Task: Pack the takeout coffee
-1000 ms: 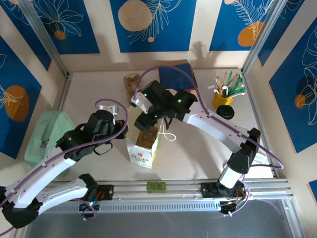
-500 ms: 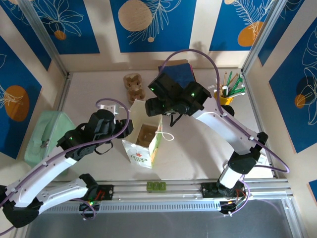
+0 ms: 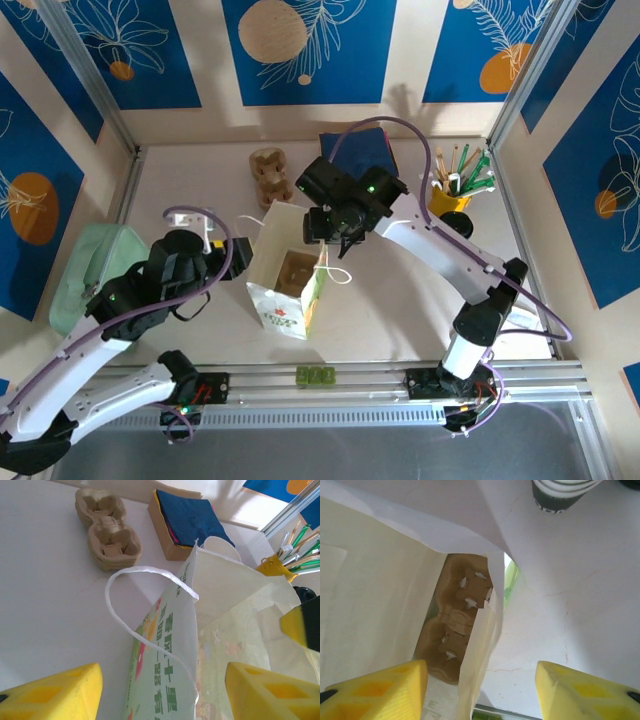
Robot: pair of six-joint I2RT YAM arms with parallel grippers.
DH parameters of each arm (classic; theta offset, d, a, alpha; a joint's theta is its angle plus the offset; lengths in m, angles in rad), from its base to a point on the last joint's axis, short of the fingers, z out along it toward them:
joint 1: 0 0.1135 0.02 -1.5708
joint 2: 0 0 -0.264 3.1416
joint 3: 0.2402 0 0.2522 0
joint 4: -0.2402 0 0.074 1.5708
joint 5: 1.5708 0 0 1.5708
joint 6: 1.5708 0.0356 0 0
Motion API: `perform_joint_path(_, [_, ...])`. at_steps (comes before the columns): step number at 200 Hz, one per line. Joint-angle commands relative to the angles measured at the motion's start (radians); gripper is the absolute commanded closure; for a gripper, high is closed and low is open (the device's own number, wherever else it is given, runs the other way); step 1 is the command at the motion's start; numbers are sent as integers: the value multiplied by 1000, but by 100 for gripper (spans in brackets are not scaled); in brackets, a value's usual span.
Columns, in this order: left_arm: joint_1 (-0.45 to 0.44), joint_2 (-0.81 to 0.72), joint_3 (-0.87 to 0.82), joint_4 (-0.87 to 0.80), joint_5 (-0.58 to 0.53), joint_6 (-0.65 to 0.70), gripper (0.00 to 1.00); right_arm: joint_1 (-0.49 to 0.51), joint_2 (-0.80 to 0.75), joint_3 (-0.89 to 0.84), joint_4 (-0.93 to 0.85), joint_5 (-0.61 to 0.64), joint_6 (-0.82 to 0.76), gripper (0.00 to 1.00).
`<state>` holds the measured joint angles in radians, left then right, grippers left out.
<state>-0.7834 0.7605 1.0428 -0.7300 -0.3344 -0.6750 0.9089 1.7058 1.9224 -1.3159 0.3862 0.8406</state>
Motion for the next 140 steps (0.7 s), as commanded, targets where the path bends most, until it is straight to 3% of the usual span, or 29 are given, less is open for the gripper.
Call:
perform_joint_path(1, [6,-11,22,-32,-34,18,34,-5,11,-28,32,-61,25,47])
perform_joint_path(67, [6,-20,49,-82,-93,9,35,-17,-13,-84,124,-112,-7,79])
perform_joint_path(140, [6,-76,56,-104,-208,15,33,3,-79,-113,214,-119,-93,94])
